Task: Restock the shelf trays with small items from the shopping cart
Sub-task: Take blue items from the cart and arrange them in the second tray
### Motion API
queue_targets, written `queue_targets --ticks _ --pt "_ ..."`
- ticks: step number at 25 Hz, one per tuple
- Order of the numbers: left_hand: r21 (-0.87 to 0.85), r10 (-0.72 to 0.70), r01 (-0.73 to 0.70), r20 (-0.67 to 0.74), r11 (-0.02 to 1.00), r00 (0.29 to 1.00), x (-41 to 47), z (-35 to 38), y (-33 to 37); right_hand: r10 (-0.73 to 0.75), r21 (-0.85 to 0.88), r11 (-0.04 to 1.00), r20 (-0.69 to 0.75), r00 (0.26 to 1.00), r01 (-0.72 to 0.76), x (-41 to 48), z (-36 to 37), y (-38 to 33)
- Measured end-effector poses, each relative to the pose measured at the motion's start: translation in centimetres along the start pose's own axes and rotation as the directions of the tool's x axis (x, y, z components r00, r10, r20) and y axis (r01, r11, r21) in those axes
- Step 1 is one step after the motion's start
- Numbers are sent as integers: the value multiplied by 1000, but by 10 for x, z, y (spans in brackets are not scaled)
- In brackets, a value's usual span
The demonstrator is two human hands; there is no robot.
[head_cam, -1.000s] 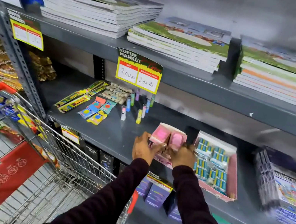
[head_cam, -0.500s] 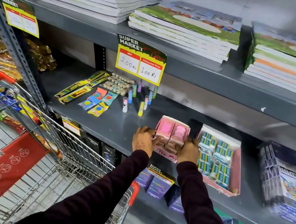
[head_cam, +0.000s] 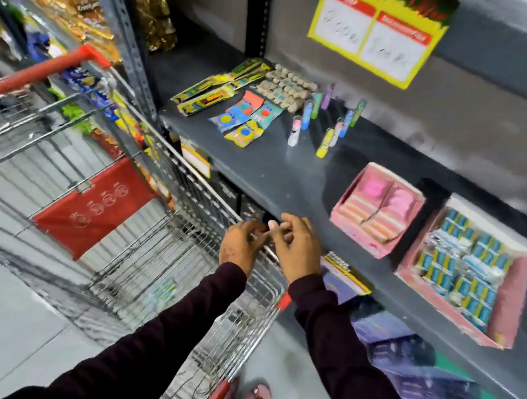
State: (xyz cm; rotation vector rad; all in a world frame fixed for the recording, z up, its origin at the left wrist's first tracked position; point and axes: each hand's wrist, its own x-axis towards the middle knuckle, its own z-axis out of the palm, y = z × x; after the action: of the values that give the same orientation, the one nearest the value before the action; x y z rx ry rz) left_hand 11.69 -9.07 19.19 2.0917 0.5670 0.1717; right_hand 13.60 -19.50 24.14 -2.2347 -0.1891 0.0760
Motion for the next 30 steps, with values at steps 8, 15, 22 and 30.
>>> queue_targets --ticks 8,15,22,30 --pt "10 -579 582 -98 813 810 6 -39 -170 171 -97 985 483 859 -142 4 145 45" --pt "405 -753 679 36 612 657 26 -43 -284 467 -561 826 630 620 -53 3 243 135" --pt "595 -753 582 61 554 655 36 -17 -339 522 -708 703 459 719 -59 -36 308 174" --pt "735 -727 477 30 481 686 31 -10 -337 507 -726 686 432 746 -47 -31 300 172"
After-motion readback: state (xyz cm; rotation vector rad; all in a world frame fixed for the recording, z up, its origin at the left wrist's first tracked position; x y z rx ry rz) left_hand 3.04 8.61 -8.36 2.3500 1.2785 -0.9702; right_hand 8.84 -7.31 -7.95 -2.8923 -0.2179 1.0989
